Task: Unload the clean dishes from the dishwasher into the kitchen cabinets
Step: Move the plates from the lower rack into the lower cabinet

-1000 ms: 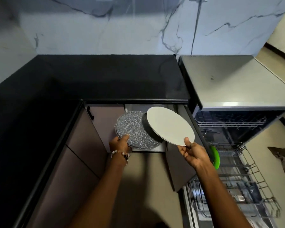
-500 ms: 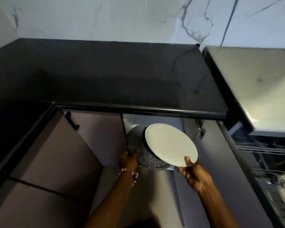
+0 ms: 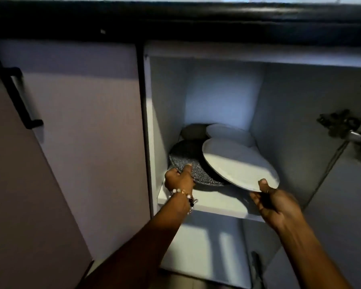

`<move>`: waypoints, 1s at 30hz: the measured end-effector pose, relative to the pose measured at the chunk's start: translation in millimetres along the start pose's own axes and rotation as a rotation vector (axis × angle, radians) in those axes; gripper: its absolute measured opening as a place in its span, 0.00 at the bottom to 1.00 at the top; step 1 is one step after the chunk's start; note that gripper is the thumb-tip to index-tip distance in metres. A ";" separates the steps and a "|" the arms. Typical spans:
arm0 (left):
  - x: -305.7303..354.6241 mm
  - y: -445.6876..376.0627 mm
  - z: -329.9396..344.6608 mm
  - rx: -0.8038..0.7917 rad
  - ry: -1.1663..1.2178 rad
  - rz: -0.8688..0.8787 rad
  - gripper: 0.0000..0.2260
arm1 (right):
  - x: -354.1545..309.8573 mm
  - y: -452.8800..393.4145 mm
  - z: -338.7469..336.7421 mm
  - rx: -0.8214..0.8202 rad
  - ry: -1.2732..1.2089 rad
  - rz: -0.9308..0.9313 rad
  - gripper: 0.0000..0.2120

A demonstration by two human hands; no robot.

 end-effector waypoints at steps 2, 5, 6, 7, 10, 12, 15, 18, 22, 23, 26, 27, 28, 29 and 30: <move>-11.6 -18.7 2.9 0.008 -0.034 0.044 0.16 | 2.3 -20.1 5.4 -0.007 -0.020 -0.057 0.15; -23.5 -32.7 11.5 -0.010 -0.110 0.084 0.16 | 5.2 -35.6 5.4 -0.015 -0.060 -0.136 0.18; -24.1 -34.0 14.5 -0.021 -0.139 0.090 0.18 | 4.1 -38.3 6.5 -0.017 -0.066 -0.167 0.18; -21.5 -34.3 16.2 -0.020 -0.160 0.100 0.19 | 3.4 -40.0 6.2 -0.001 -0.055 -0.186 0.18; -10.5 -25.9 13.9 0.026 -0.248 0.120 0.20 | 1.5 -41.4 3.1 0.038 -0.009 -0.216 0.17; -6.3 -17.6 10.3 0.051 -0.315 0.143 0.22 | 2.4 -37.7 0.1 0.051 0.000 -0.238 0.13; -0.3 -9.1 8.6 0.068 -0.365 0.181 0.22 | 1.9 -32.9 -7.3 0.090 0.000 -0.302 0.06; 3.7 -3.6 7.0 0.099 -0.405 0.244 0.24 | 0.9 -26.0 -12.2 0.146 0.051 -0.371 0.02; 6.0 1.0 6.4 0.071 -0.438 0.262 0.26 | 0.8 -39.0 -30.0 0.320 0.286 -0.408 0.13; 5.3 0.3 6.0 0.062 -0.424 0.248 0.26 | -0.8 -33.1 -29.6 0.363 0.353 -0.415 0.14; 10.8 -0.3 11.1 0.001 -0.558 0.330 0.28 | -14.0 -7.2 -21.3 0.482 0.643 -0.450 0.16; 11.6 -1.1 12.6 -0.018 -0.590 0.350 0.27 | -18.9 -4.2 -18.3 0.502 0.745 -0.462 0.16; 10.2 -1.9 12.9 -0.039 -0.607 0.347 0.26 | -23.7 -1.5 -14.5 0.510 0.844 -0.481 0.17; 9.4 -3.4 14.7 -0.057 -0.630 0.357 0.25 | -25.9 -0.3 -11.0 0.508 0.933 -0.482 0.18; 8.6 -4.8 16.6 -0.073 -0.662 0.369 0.24 | -27.0 -1.6 -9.6 0.506 1.012 -0.481 0.19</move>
Point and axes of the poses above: each hand's wrist, its own y-axis away from the middle knuckle, its own z-axis out of the palm, x = y × z, the point moved 10 cm from there along -y, towards the middle knuckle, and after that the axes turned 5 degrees about z, right-handed, at the moved point
